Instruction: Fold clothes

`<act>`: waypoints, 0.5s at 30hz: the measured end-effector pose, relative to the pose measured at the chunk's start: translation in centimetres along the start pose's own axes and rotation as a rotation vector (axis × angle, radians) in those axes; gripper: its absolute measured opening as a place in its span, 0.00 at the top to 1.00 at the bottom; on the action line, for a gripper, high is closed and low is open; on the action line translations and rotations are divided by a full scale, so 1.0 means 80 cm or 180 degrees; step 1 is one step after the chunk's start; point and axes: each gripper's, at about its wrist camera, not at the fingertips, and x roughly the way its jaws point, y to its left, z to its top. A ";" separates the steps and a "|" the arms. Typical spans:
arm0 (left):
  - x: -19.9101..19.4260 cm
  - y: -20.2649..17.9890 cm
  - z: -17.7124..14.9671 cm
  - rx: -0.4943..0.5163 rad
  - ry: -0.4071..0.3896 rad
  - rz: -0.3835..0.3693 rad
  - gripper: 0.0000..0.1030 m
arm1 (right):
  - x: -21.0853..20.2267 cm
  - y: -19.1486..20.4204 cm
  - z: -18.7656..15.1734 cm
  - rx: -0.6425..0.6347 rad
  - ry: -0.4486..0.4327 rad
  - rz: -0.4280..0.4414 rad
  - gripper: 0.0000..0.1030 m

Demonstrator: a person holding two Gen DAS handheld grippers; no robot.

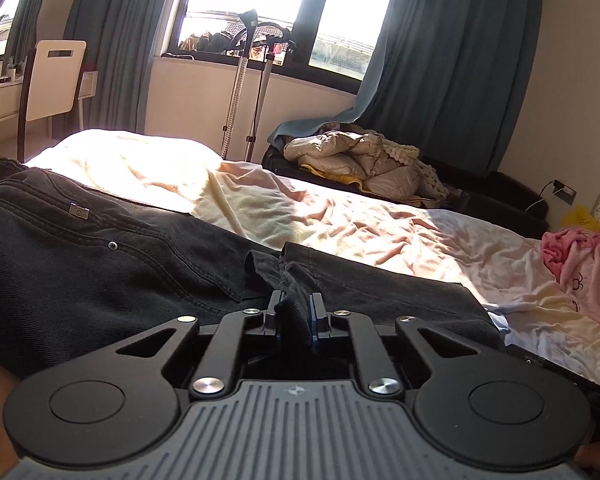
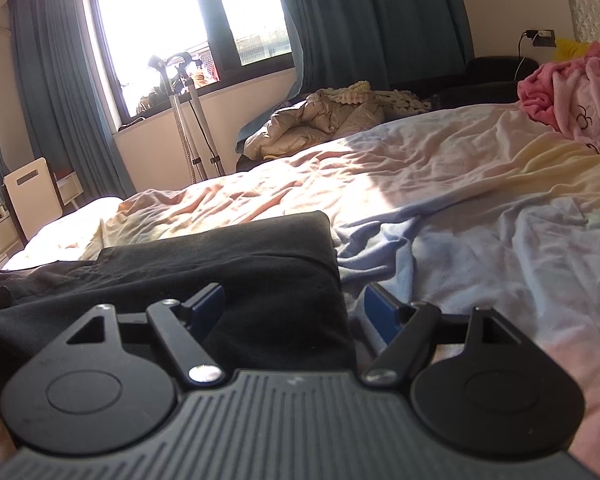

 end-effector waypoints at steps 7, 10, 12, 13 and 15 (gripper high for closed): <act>0.033 0.009 -0.014 -0.0056 0.0388 0.0315 0.85 | 0.005 -0.012 -0.006 0.0362 0.0164 0.0404 0.24; 0.040 0.005 -0.018 0.0019 0.0411 0.0377 0.84 | 0.007 -0.009 -0.010 0.0336 0.0224 0.0397 0.22; 0.042 0.002 -0.020 0.0065 0.0424 0.0401 0.82 | 0.009 -0.014 -0.013 0.0449 0.0272 0.0393 0.21; 0.042 0.002 -0.020 0.0073 0.0427 0.0414 0.81 | 0.011 -0.018 -0.015 0.0524 0.0307 0.0383 0.20; 0.042 0.003 -0.020 0.0059 0.0427 0.0419 0.80 | 0.018 -0.027 -0.020 0.0710 0.0412 0.0384 0.20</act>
